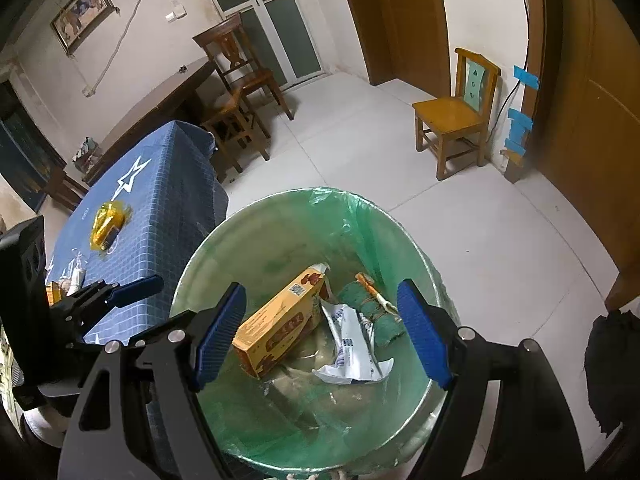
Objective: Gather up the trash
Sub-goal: 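Open both grippers to drop the box and scrubber into the bin, then move both open grippers back toward the trash on the table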
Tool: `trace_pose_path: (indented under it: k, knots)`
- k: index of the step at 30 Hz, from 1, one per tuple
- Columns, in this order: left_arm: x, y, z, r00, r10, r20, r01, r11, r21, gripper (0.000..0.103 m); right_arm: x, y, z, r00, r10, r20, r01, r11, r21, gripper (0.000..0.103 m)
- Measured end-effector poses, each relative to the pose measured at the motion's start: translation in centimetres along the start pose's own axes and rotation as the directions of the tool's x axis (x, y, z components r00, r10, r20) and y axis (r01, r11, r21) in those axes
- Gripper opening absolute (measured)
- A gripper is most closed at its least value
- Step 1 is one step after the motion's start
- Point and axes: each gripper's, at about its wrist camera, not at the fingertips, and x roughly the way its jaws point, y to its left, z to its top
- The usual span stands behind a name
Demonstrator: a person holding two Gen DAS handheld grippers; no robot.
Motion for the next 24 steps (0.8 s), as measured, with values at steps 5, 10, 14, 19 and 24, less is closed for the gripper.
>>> trace_pose_path:
  k: [5,10,14,19,24]
  knots:
    - [-2.6,1.2,-1.8,1.000,-0.001,0.021,0.001,1.000,-0.014,0.075,-1.2,0.8,-1.0,0.999,0.029,0.028,-0.028,1.000,-0.010,0.074]
    - [-6.7,3.1,-4.2,0.998,0.009,0.065,-0.006,0.999,-0.036,0.075,-3.1,2.7,-2.7,0.995,0.057,0.081,-0.054,0.998,-0.046,0.075]
    - [-9.9,4.8,-7.1,0.994,0.032,0.106,-0.025,0.998,-0.059,0.075,-4.6,5.4,-4.7,0.986,0.093,0.136,-0.079,0.991,-0.105,0.075]
    - [-13.7,8.8,-11.9,0.989,0.078,0.127,-0.063,0.991,-0.118,0.075,-5.2,9.9,-6.7,0.976,0.149,0.156,-0.114,0.970,-0.214,0.075]
    - [-16.9,14.2,-16.8,0.982,0.153,0.115,-0.132,0.975,-0.177,0.075,-3.9,15.2,-9.0,0.973,0.204,0.109,-0.159,0.931,-0.330,0.075]
